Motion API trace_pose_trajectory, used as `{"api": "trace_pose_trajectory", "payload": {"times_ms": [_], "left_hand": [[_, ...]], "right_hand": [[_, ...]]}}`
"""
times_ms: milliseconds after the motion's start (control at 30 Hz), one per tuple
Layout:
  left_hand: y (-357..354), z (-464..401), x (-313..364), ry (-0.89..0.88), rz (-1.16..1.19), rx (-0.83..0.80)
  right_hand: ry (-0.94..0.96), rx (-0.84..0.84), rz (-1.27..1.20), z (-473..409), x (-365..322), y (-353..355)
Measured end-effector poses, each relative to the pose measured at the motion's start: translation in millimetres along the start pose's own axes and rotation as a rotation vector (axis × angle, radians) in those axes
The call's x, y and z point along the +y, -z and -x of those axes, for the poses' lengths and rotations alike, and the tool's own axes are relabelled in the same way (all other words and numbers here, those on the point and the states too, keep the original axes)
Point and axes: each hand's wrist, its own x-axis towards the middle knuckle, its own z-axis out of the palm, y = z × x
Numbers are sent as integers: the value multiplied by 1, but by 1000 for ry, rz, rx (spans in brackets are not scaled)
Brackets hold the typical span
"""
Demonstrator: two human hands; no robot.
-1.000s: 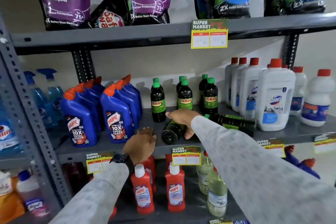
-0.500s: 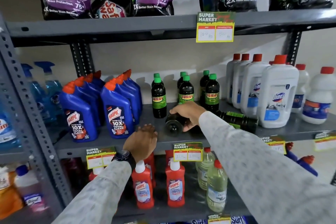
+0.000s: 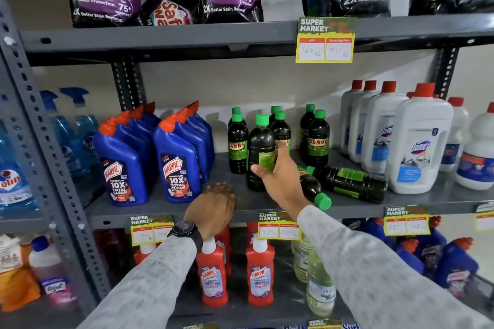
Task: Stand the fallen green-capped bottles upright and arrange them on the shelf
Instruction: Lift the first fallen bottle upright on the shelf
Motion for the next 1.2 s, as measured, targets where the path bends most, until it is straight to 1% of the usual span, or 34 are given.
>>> {"api": "trace_pose_trajectory", "payload": {"times_ms": [100, 300, 400, 500, 567, 633, 733, 900, 1000, 1067, 1167, 1200], "left_hand": [[-2, -1, -5, 100, 84, 24], [-1, -3, 0, 88, 93, 4], [-1, -1, -1, 94, 101, -10], [-2, -2, -2, 94, 109, -15], [-2, -2, -2, 97, 105, -22], [-4, -3, -3, 94, 95, -30], [-4, -4, -2, 99, 101, -31], [-3, -3, -2, 101, 98, -8], [-4, -4, -2, 102, 101, -11], [-5, -4, -3, 98, 93, -13], [-9, -4, -5, 88, 80, -2], [-10, -5, -5, 91, 82, -5]], "right_hand": [[20, -43, 20, -1, 11, -14], [33, -13, 72, 3, 18, -15], [70, -6, 84, 8, 18, -16], [65, -43, -66, 8, 13, -11], [-33, -137, -236, 3, 11, -9], [-144, -213, -317, -1, 13, -8], [-171, -185, -257, -2, 14, -8], [-74, -50, -104, 0, 12, -13], [-56, -50, -68, 1, 13, -14], [-63, -93, -155, 2, 15, -12], [-120, -191, -369, 1, 20, -7], [-137, -190, -380, -1, 21, -6]]}}
